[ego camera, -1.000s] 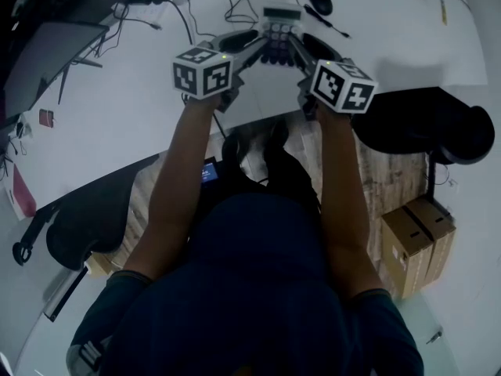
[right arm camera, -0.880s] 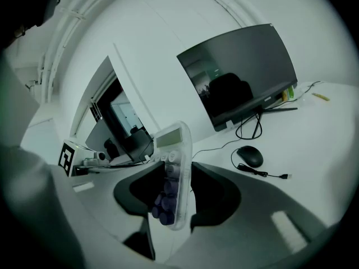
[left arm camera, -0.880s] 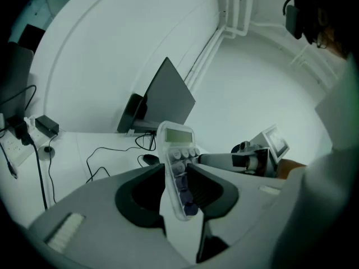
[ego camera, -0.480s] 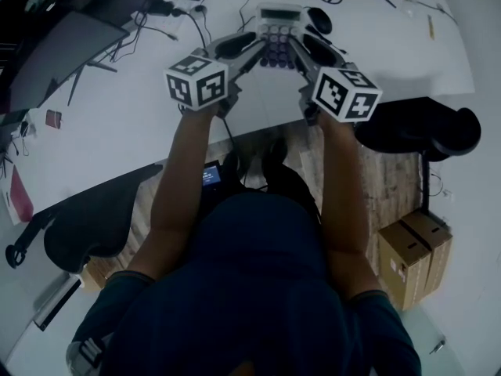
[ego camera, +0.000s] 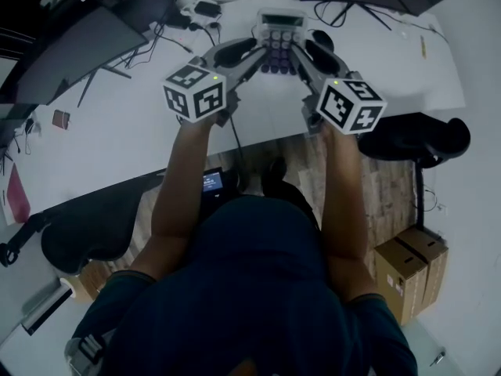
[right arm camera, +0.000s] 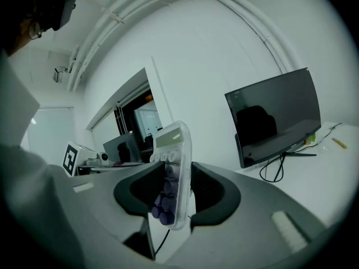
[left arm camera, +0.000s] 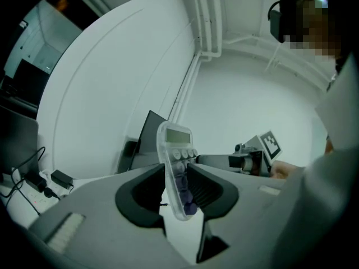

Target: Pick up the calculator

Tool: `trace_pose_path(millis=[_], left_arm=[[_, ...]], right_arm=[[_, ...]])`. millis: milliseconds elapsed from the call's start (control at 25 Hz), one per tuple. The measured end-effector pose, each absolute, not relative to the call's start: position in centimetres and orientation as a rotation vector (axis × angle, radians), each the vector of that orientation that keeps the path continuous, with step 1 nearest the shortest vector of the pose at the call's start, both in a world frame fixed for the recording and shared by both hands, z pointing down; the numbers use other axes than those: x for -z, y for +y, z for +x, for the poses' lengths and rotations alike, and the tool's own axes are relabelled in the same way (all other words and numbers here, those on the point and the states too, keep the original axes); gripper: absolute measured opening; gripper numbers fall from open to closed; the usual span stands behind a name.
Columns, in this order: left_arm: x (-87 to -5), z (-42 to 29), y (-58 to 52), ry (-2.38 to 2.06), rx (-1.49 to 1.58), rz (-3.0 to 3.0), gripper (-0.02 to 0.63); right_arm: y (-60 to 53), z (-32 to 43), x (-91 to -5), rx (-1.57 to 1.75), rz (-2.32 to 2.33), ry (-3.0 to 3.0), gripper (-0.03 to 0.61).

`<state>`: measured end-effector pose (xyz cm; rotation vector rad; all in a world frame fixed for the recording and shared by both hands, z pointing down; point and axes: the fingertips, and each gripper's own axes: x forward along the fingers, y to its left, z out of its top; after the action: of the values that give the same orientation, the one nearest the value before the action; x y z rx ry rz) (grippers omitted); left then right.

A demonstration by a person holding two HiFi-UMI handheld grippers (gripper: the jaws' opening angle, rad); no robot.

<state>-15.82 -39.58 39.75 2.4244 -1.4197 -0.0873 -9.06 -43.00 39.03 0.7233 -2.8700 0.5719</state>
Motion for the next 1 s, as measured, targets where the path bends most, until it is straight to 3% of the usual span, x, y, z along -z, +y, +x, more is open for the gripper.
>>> trace_pose_path(millis=[1000], left_arm=[[-30.5, -18.5, -33.7, -1.505, 0.227, 2.618, 0.106]], right_arm=[[-37.3, -11.8, -28.5, -0.229, 0.650, -3.015, 0.146]])
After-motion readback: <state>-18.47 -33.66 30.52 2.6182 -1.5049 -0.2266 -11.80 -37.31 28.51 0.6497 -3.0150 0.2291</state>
